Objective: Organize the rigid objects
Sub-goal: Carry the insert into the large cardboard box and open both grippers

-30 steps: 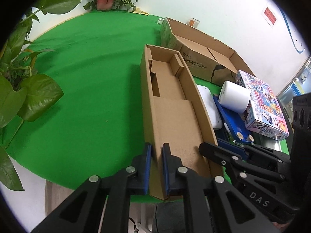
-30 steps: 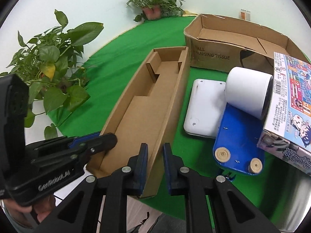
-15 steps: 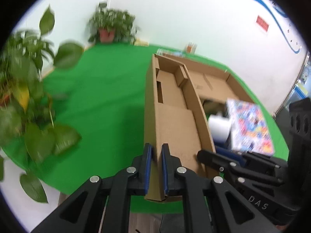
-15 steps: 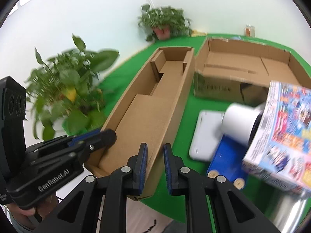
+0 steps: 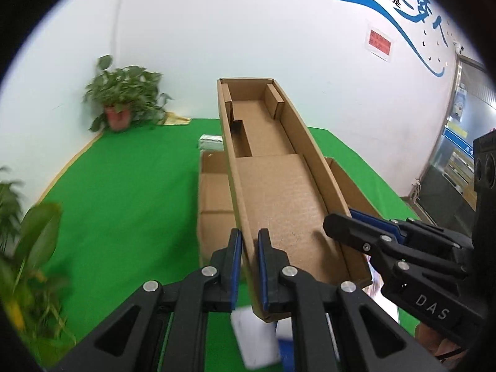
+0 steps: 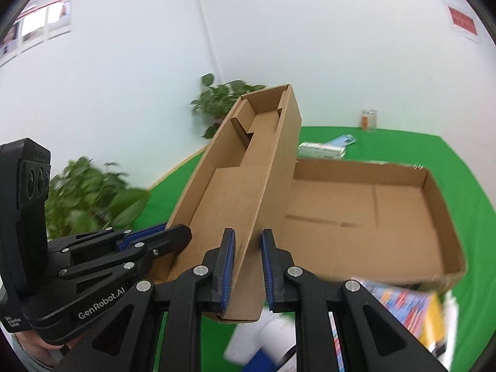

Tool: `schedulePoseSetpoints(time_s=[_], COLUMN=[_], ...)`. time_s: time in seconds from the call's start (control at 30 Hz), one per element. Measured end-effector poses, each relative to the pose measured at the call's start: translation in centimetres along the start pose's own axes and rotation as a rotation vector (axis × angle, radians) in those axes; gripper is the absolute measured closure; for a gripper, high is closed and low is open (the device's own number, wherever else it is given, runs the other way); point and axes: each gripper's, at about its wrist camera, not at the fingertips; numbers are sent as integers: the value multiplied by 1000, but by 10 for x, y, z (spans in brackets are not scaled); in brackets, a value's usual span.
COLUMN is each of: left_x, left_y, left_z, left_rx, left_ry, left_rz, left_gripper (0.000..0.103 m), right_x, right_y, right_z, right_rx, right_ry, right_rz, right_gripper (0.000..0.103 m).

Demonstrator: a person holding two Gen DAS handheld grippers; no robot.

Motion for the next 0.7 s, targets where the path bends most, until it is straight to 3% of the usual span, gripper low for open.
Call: schedulePoseSetpoints(time_s=[0.13,0.37,0.7], left_x=[-9,-23,-33], left_y=[-31,-44,-16], left_z=[37,87,160], left_rx=[-14,-78,-259], left_ry=[26,31,4], left_rz=[8,-11,-10], left_gripper=[93,93,93], right_x=[19,45,86], right_y=[-44,-95,-84], right_z=[20,88,201], right_rx=[-8,-90,-319], right_ry=[38,53,50], right_rz=[11,51,166], right_gripper=[88,88,88])
Point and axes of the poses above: each gripper's, at about its wrist camera, not at the fingertips, and z roughly the way its jaws point, x to its right, y to its underside, and after that the axes turned 13 degrees about z, right-handed
